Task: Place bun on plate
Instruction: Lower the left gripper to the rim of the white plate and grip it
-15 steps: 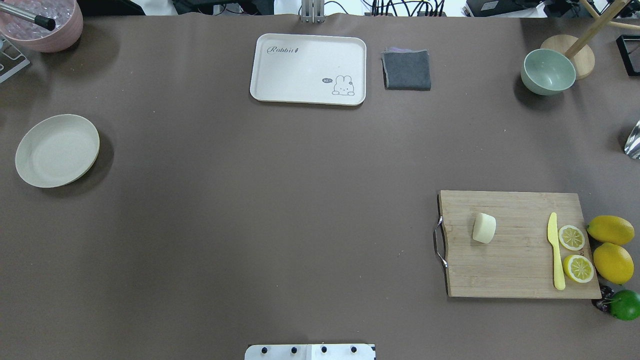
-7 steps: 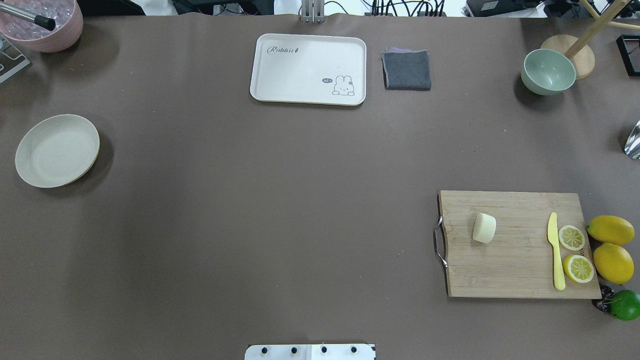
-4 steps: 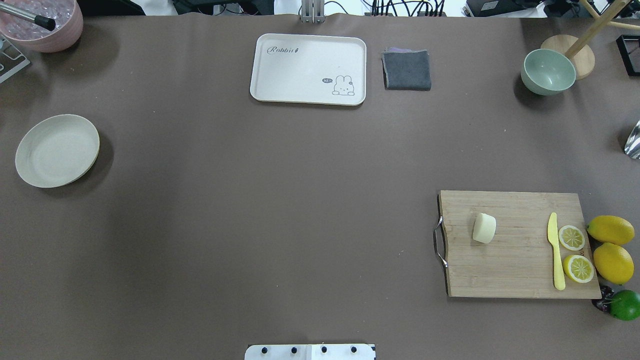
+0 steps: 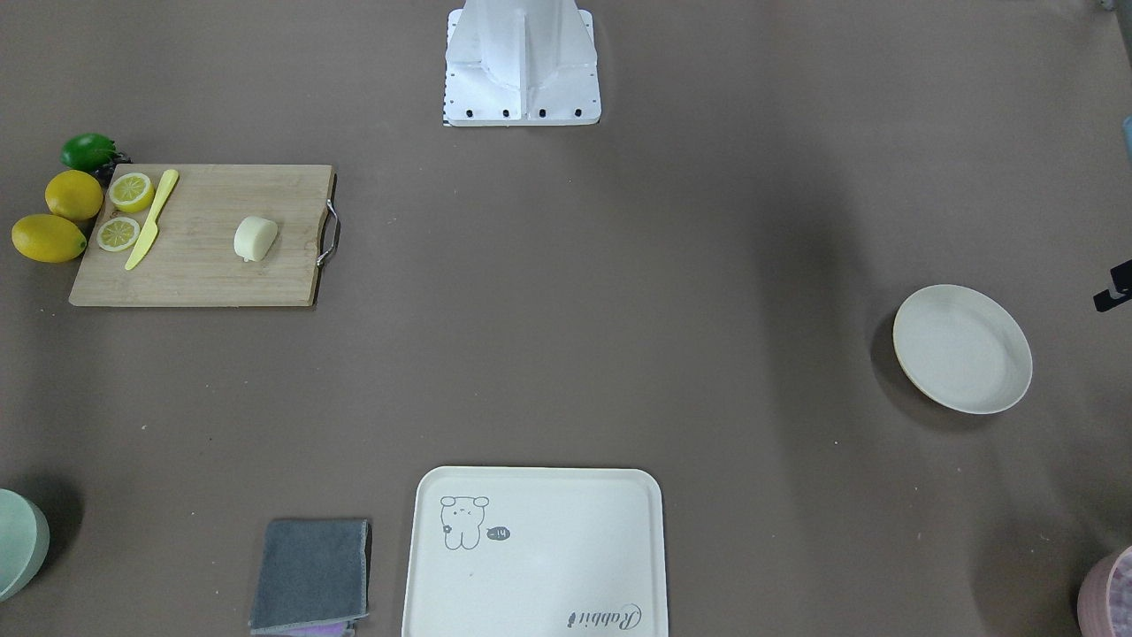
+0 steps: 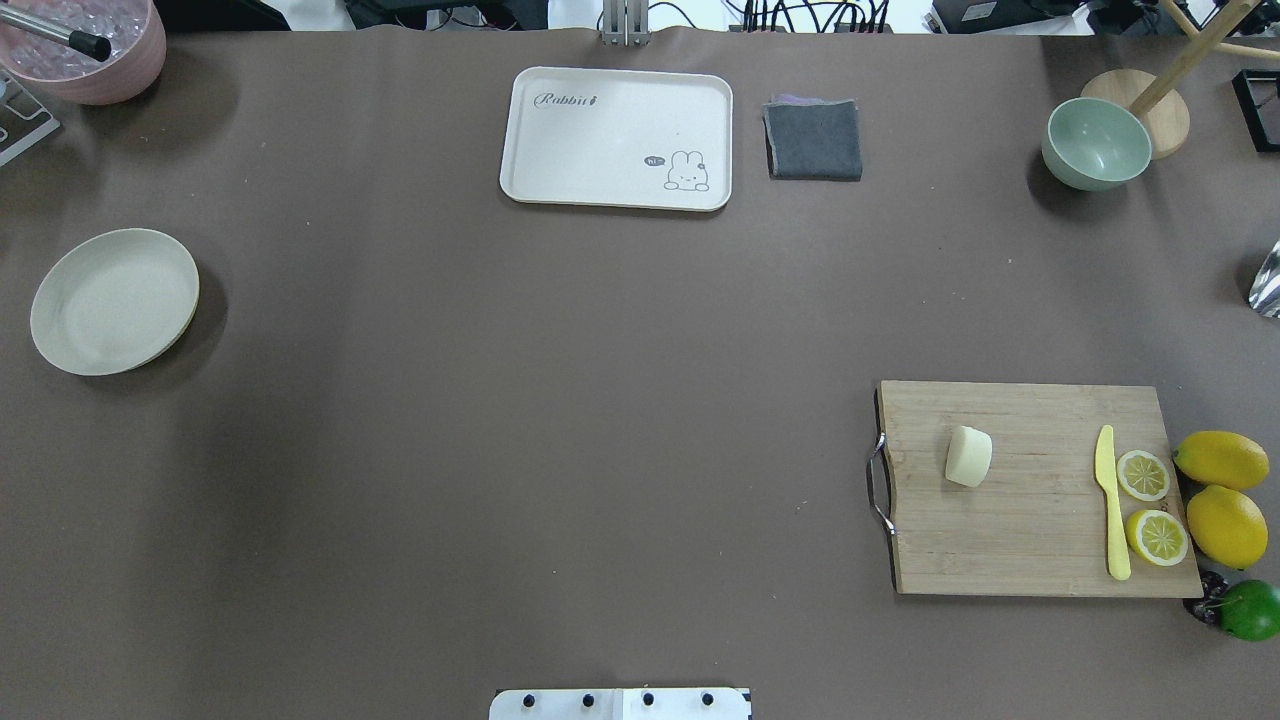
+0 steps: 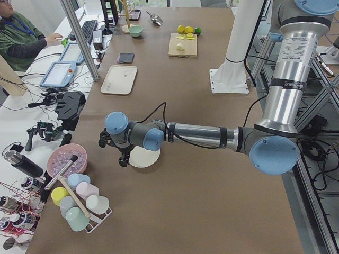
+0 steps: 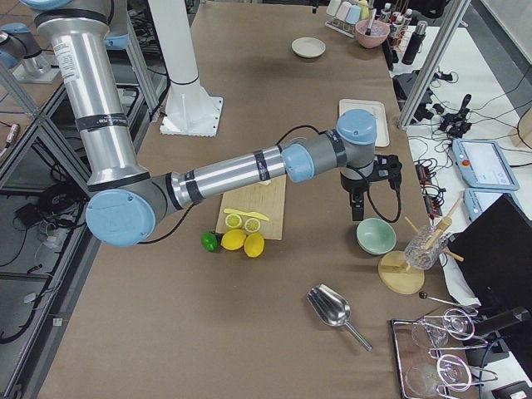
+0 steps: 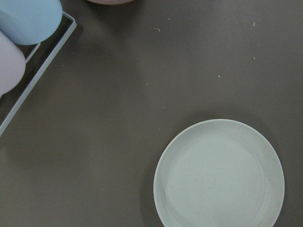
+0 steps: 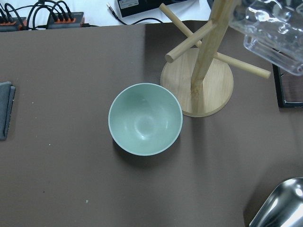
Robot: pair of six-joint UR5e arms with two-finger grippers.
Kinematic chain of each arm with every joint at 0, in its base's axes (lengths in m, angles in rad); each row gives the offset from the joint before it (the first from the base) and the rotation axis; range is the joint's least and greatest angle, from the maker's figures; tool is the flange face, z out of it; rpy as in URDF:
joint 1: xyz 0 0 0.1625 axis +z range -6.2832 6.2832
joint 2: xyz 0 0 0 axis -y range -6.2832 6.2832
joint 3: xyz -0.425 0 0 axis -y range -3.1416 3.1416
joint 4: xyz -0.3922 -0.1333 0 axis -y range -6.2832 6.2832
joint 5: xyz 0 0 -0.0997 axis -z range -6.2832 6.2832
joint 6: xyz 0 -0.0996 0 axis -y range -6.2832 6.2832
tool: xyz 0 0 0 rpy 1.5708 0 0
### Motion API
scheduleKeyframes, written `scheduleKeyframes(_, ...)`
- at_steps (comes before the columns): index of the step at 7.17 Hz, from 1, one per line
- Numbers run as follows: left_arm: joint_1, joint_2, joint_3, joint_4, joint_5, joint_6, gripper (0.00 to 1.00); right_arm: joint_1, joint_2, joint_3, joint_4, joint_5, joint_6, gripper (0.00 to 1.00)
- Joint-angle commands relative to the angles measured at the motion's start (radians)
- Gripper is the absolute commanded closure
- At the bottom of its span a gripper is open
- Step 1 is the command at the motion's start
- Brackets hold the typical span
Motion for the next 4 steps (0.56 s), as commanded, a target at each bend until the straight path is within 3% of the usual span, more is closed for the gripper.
scheduleKeyframes(1, 0.078, -0.003, 0.089, -0.111, 0.005, 0.002, 0.03, 0.0, -0.002, 0.002, 0.0, -0.001, 0.001, 0.0)
scheduleKeyframes(4, 0.181, -0.028, 0.215, -0.224, 0.024, 0.0, 0.03, -0.005, 0.007, 0.005, -0.002, -0.006, 0.001, 0.0)
